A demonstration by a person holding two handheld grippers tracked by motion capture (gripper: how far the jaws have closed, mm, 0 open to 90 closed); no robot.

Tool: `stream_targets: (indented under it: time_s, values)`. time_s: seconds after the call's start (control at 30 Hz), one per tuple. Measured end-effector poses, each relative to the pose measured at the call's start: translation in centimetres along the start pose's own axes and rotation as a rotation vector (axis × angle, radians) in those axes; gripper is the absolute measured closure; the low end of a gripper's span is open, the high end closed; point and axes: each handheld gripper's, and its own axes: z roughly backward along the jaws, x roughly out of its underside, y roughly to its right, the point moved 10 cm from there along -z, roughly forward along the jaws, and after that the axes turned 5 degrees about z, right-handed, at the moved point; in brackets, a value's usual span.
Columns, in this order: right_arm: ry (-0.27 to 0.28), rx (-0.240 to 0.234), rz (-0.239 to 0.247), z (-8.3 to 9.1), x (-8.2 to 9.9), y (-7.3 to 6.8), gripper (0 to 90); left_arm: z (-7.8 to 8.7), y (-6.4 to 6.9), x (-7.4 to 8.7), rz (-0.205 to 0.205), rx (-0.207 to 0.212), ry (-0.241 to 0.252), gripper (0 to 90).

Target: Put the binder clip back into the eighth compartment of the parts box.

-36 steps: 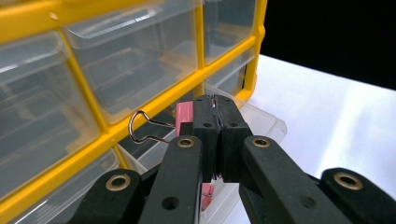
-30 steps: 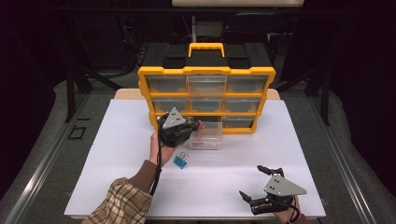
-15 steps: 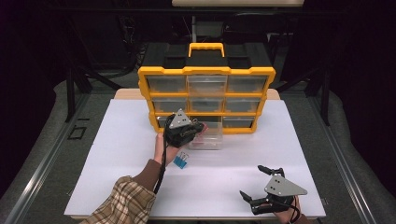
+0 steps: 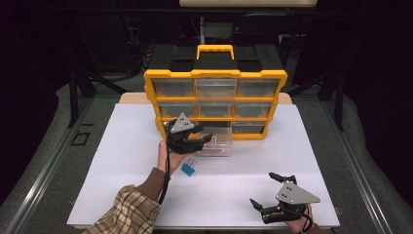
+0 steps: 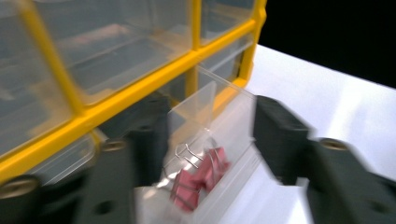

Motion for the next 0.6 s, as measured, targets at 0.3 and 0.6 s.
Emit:
stream_targets:
  time_s: [0.3,0.6]
  values:
    - [0.000,-0.006,0.014,-0.1,-0.1,-0.2,1.1,3.1,-0.2,1.5,0.003,-0.081,0.001,12.7]
    - [-0.005,0.001,0.009,-0.3,-0.1,0.0,1.0,4.6,0.1,3.8,-0.004,-0.129,-0.043,1.8]
